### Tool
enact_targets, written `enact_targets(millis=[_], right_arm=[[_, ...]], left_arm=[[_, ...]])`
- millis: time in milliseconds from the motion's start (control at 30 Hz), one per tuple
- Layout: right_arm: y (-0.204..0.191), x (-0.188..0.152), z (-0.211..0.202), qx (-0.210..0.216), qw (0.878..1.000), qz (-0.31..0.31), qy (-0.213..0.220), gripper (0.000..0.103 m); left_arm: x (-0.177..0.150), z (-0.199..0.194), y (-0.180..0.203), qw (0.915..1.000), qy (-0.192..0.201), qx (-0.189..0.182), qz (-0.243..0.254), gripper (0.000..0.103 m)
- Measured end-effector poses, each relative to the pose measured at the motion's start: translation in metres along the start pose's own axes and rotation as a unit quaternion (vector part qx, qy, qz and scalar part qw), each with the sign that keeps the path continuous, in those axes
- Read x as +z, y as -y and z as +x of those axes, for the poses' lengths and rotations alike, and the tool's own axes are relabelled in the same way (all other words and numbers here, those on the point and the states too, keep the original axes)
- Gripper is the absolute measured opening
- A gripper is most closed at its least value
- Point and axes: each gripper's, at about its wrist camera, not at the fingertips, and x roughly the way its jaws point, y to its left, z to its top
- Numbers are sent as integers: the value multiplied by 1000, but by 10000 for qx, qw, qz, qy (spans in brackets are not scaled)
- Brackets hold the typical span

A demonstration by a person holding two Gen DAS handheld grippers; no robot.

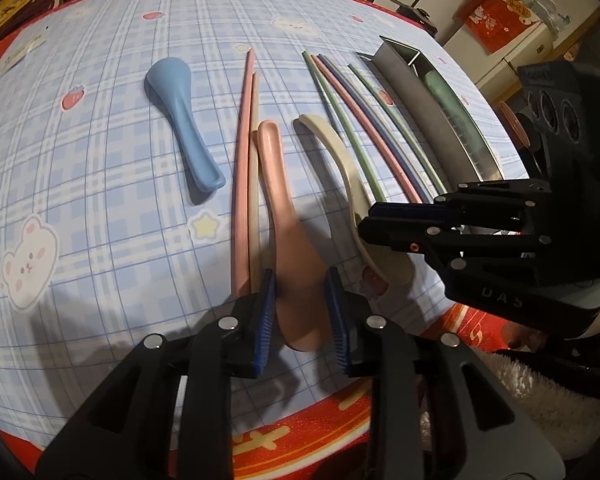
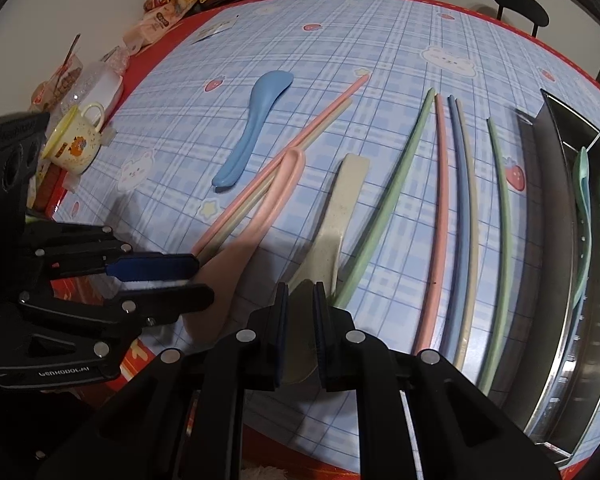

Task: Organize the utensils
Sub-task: 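Grasp the beige spoon with the right tool while the left tool grasps the pink spoon, then lift the beige and pink spoons off the cloth with both tools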

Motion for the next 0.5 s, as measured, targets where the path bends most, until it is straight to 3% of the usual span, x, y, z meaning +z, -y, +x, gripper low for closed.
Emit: enact_targets(millis=[200, 500], right_arm=[[1, 4, 0, -65, 10000, 50, 27, 19], [4, 5, -1, -144, 9998, 74, 83, 19]], left_arm=[[-2, 1, -3, 9999, 5, -112, -89, 32], [-5, 1, -6, 9996, 5, -227, -143, 33]])
